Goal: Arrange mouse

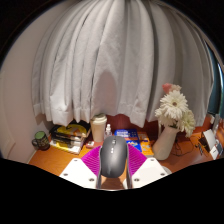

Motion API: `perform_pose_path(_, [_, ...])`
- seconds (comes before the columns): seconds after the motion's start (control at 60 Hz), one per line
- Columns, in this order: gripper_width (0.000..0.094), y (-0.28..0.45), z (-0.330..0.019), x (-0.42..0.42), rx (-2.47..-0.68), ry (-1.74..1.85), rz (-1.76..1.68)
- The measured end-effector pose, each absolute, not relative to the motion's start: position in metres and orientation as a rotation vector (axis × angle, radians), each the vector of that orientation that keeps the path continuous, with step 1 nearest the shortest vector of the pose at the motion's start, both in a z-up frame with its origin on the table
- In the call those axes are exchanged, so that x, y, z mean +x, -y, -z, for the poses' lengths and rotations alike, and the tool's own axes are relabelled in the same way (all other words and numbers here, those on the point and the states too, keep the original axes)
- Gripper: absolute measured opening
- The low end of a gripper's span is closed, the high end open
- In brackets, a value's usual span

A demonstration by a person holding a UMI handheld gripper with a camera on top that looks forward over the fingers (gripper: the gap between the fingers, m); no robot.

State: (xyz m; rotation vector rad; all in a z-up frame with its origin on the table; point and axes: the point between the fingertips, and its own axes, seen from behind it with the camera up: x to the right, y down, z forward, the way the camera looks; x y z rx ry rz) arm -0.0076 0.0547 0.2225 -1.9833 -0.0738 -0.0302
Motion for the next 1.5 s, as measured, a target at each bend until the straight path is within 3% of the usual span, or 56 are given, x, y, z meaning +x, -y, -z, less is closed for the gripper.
perform_pose_path(0.1, [0.0342, -0.039, -0.248, 0.066, -1.934, 0.014, 0.081])
perform_pose_path(0.217, [0.034, -0.028, -0.235, 0.148, -1.947, -0.058, 0.149])
perform_pose_path(0.4, [0.0342, -0.038, -0.151, 0.222, -2.059, -0.136, 0.13])
perform_pose_path(0.7, [0.0354, -0.05, 0.004, 0.213, -2.286, -0.118, 0.04])
perform_pose_path(0.85, [0.037, -0.054, 0.003, 0.212, -2.253, -0.156, -0.003])
perform_pose_path(1.05, [0.0499, -0.056, 0.007, 0.213, -2.269, -0.183, -0.05])
perform_pose_path(1.167, [0.0757, -0.049, 0.002, 0.219, -2.307, -0.163, 0.05])
perform_pose_path(1.217, [0.0799, -0.045, -0.009, 0.217, -2.297, -0.162, 0.083])
perform_pose_path(1.5, [0.0811, 0.01, -0.122, 0.139, -2.089, -0.16, 0.066])
